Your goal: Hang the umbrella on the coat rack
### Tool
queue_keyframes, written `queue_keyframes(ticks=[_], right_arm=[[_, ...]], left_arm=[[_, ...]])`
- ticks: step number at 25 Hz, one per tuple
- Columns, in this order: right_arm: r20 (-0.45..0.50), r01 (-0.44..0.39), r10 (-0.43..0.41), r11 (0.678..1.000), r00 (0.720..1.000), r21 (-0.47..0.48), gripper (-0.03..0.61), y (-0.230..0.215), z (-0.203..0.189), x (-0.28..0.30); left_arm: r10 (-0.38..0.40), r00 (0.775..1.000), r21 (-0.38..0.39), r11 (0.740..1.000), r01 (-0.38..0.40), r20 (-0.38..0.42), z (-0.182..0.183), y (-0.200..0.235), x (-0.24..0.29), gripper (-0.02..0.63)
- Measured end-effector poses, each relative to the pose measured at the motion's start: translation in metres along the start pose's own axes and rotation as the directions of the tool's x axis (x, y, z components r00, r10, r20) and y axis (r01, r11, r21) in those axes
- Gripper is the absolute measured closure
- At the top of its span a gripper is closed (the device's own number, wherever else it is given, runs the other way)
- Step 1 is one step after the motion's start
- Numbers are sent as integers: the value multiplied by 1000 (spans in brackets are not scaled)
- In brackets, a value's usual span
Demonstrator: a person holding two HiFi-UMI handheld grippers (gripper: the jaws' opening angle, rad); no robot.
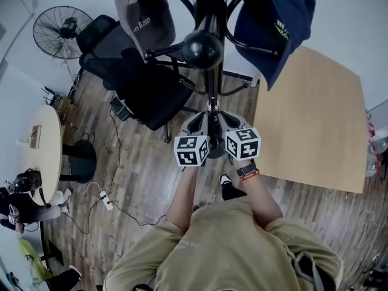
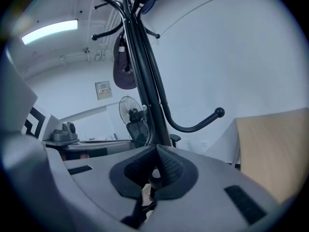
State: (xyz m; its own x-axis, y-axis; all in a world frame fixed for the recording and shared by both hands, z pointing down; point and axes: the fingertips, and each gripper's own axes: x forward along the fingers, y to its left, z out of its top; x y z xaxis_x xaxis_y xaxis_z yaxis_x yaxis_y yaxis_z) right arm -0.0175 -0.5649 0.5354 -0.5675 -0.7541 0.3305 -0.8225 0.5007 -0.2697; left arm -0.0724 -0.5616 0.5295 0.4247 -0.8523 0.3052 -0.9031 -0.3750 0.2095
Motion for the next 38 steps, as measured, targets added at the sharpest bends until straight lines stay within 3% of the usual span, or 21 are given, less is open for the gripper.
queue_keyframes(ticks=[7, 18, 26, 38], right_arm=[[-47, -15, 15, 1000, 999, 1, 563, 0, -18, 13], [-92, -100, 100, 995, 991, -3, 561, 13, -33, 21], [-95, -64, 66, 998, 993, 24, 563, 6, -38, 11], [-14, 22, -22, 1000, 1000, 17, 563, 5, -26, -46]], left_arm=[[-12, 999, -21, 1000, 11, -45, -19, 6, 11, 588], [-118, 989, -87, 990, 111, -87, -38, -2, 18, 586], [-125, 989, -45, 992, 121, -79, -38, -8, 7, 584], [-81, 996, -38, 996, 80, -34, -33, -10, -44, 585]])
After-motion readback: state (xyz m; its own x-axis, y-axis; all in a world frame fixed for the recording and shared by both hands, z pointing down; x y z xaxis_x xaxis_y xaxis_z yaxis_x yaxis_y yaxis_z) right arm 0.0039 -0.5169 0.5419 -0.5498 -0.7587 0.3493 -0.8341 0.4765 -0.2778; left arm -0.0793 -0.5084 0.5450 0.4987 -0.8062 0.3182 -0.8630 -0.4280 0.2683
